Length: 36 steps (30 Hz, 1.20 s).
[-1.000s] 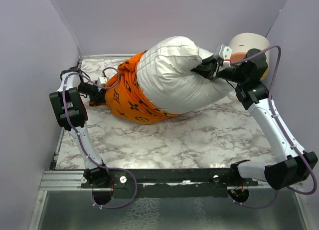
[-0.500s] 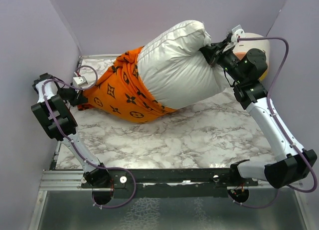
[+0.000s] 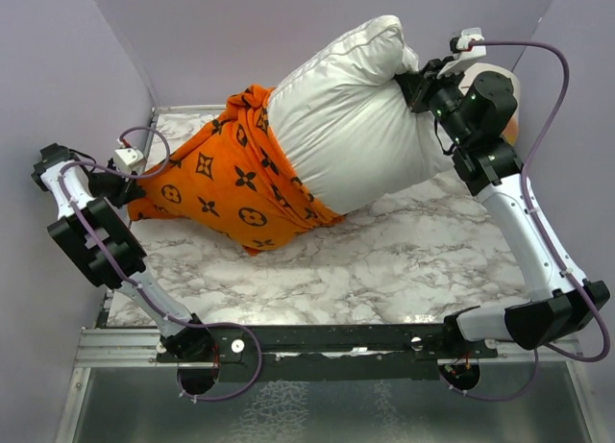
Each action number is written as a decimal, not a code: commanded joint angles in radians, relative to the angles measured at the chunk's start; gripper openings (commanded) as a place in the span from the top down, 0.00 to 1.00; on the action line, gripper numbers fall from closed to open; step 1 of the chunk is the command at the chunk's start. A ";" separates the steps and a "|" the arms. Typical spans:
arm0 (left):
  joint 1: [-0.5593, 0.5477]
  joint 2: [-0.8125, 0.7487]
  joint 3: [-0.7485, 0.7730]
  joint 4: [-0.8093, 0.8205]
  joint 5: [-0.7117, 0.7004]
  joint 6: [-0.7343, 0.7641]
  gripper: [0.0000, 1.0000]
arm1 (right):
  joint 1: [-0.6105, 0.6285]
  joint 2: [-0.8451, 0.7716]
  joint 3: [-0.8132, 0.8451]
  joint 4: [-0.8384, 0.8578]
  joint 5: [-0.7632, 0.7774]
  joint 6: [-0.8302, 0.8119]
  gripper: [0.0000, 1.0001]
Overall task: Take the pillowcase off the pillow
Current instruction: Remove the pillow from the pillowcase.
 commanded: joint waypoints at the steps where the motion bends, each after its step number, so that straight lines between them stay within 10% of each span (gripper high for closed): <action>1: 0.163 -0.055 -0.021 0.192 -0.222 0.051 1.00 | -0.139 -0.105 0.062 0.154 0.418 -0.008 0.99; 18: 0.183 -0.048 -0.027 0.506 -0.451 -0.010 1.00 | -0.396 -0.098 0.099 0.037 0.606 0.181 0.99; 36: 0.196 0.045 -0.072 0.741 -0.625 0.062 1.00 | -0.497 0.165 0.631 -0.043 0.660 0.314 0.99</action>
